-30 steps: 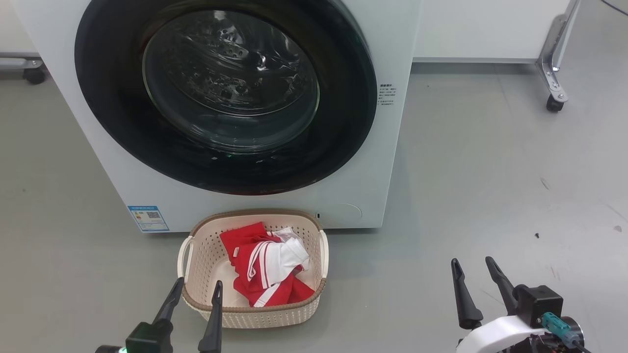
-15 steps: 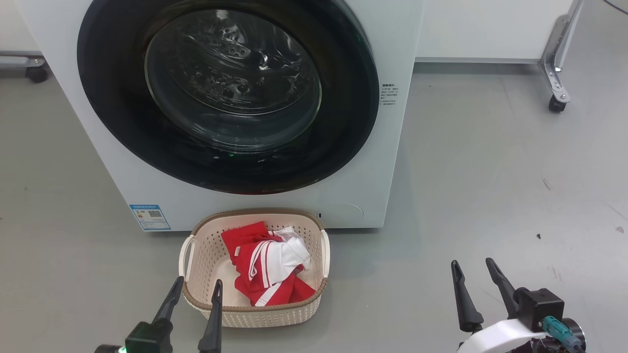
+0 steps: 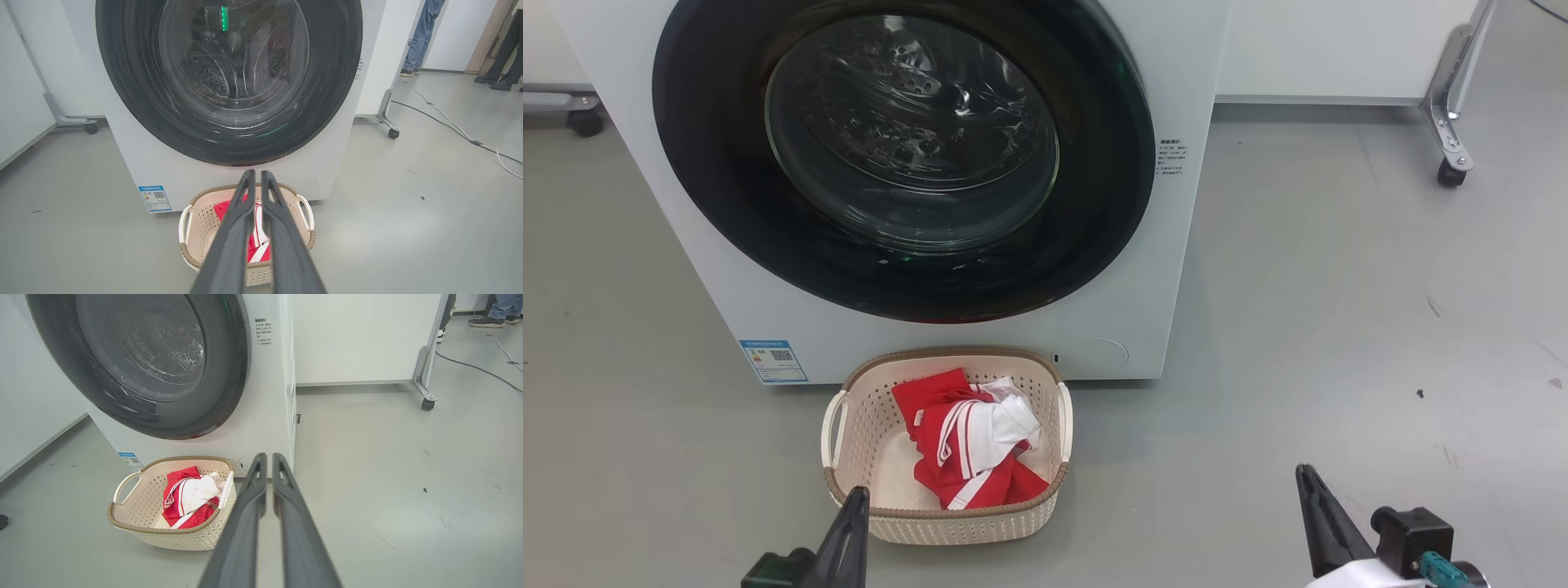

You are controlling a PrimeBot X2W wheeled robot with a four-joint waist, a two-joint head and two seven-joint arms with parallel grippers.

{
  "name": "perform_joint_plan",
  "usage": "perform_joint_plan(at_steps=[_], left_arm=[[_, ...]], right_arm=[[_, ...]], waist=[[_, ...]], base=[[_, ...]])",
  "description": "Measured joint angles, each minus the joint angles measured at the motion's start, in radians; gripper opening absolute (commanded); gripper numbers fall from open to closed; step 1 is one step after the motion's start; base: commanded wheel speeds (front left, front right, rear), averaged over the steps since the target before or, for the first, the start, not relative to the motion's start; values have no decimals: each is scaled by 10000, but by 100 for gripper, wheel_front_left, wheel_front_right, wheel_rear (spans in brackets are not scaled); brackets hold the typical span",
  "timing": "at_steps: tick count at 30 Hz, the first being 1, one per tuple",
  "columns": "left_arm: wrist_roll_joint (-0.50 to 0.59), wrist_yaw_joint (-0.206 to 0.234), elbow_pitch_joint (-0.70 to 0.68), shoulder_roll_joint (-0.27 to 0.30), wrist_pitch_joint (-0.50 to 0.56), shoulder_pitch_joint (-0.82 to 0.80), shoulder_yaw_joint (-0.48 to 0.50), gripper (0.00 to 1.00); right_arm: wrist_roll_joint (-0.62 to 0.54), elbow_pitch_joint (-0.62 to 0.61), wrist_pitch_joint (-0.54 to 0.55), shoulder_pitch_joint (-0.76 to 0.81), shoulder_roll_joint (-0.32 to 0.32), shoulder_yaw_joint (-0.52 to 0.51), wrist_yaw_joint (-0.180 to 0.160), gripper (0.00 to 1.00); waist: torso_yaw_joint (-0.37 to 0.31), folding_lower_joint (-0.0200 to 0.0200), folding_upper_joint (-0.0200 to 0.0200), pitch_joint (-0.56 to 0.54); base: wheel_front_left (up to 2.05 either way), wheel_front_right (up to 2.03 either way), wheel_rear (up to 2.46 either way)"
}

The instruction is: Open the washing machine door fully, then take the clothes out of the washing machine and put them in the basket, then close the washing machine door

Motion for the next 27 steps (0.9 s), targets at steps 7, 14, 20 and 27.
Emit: perform_joint_plan(at_steps=[7,14,20,27], left_arm=[[-516,-115,-2,-23,0,133,27,0],[-1524,-234,-105,-96,178,138,176,0],[-2456,-322,-107,-138,360,128,451,0],[-3319,-445,-98,-163,614,107,731,0]], right_arm=[[506,21,102,88,59,-107,19,0],[1513,-29,311,69,109,-332,105,0],[2330,-42,500,30,130,-585,205,0],[3127,-54,777,-23,163,-865,280,0]], waist=[[-20,0,0,26],[-40,0,0,55],[-60,0,0,79],[-81,0,0,106]], base=[[0,0,0],[0,0,0],[0,0,0],[0,0,0]])
